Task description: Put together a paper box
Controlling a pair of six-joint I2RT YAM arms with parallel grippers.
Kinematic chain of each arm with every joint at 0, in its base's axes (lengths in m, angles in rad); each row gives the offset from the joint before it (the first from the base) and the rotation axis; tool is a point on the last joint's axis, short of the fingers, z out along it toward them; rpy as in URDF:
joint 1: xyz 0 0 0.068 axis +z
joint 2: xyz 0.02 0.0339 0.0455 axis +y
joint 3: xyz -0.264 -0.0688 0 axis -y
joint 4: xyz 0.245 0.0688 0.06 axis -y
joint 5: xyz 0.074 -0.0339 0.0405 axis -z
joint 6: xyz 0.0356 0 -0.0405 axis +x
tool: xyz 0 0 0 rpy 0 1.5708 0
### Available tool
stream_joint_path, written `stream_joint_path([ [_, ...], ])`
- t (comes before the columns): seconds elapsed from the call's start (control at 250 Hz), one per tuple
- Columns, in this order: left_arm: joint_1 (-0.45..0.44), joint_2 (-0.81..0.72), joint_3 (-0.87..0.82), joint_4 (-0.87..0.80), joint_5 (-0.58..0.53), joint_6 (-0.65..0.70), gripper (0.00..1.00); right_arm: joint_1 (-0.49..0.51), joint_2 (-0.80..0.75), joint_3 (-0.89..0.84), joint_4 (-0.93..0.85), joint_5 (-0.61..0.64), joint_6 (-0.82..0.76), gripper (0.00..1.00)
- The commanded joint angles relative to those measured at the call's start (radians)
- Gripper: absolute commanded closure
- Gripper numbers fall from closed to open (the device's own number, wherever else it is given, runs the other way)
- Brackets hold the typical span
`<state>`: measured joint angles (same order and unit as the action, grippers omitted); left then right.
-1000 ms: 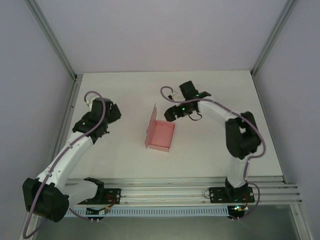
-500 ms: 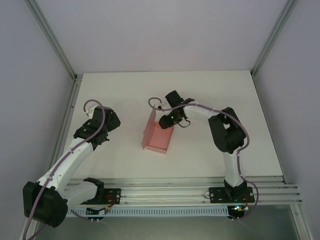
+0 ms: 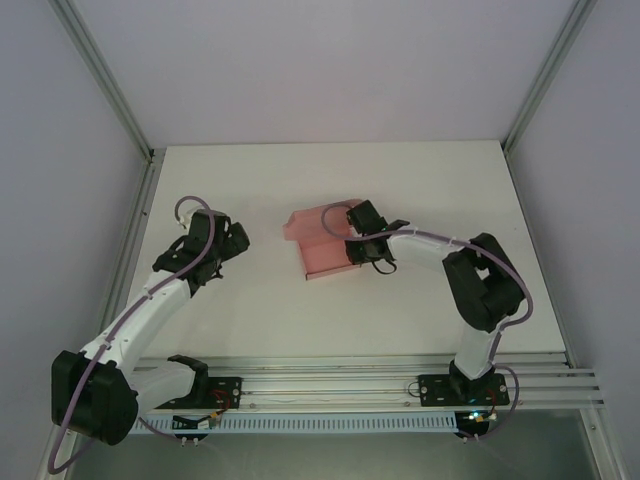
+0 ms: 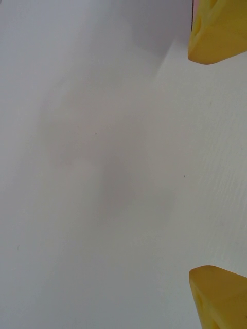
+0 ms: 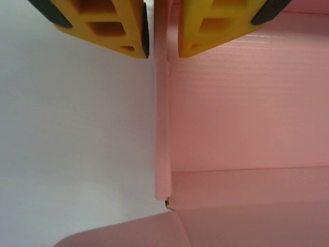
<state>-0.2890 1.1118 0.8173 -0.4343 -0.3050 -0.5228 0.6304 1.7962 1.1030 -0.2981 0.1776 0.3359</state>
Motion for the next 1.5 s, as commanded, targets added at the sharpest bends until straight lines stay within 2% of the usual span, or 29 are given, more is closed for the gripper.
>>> stream_joint_path([
  [0.0,0.011,0.005,-0.025,0.066,0.086,0.04,0.0,0.03,-0.017,-0.027,0.006,0.067,0.088,0.78],
  [0.16,0.01,0.018,-0.04,0.121,0.202,0.09,0.0,0.049,-0.011,-0.027,-0.036,0.089,0.203,0.81],
  [0.288,0.009,0.031,-0.046,0.164,0.292,0.143,0.0,0.072,-0.024,-0.038,-0.031,0.103,0.23,0.78],
  [0.415,0.008,0.052,-0.091,0.316,0.516,0.362,0.0,0.072,-0.058,-0.009,-0.096,0.145,0.233,0.72],
  [0.491,0.007,0.062,-0.083,0.324,0.552,0.441,0.0,0.072,-0.096,-0.006,-0.112,0.138,0.231,0.64],
  [0.655,0.006,0.079,-0.02,0.29,0.581,0.609,0.0,0.065,-0.222,-0.018,-0.122,0.155,0.137,0.36],
  [0.759,0.007,0.125,0.014,0.259,0.66,0.788,0.0,0.028,-0.307,-0.045,-0.069,0.129,-0.012,0.15],
  [0.799,0.007,0.147,0.034,0.232,0.68,0.862,0.0,-0.002,-0.339,-0.055,-0.041,0.059,-0.112,0.09],
  [0.815,0.006,0.156,0.046,0.22,0.685,0.885,0.0,-0.015,-0.351,-0.057,-0.031,0.035,-0.144,0.04],
  [0.847,0.006,0.175,0.075,0.199,0.684,0.914,0.0,-0.044,-0.371,-0.06,-0.012,-0.001,-0.193,0.01],
  [0.982,0.007,0.279,0.22,0.103,0.693,1.013,0.0,-0.192,-0.406,-0.02,-0.016,-0.34,-0.423,0.0],
  [1.058,0.007,0.35,0.306,0.025,0.716,1.067,0.01,-0.235,-0.38,0.013,-0.042,-0.464,-0.569,0.0],
  [1.142,0.008,0.409,0.38,-0.069,0.71,1.151,0.03,-0.238,-0.342,0.048,-0.075,-0.505,-0.727,0.02],
  [1.298,0.007,0.482,0.454,-0.178,0.737,1.293,0.08,-0.247,-0.253,0.155,-0.173,-0.574,-0.866,0.04],
  [1.493,0.012,0.536,0.449,-0.103,0.747,1.321,0.16,-0.254,-0.137,0.263,-0.271,-0.627,-0.973,0.06],
])
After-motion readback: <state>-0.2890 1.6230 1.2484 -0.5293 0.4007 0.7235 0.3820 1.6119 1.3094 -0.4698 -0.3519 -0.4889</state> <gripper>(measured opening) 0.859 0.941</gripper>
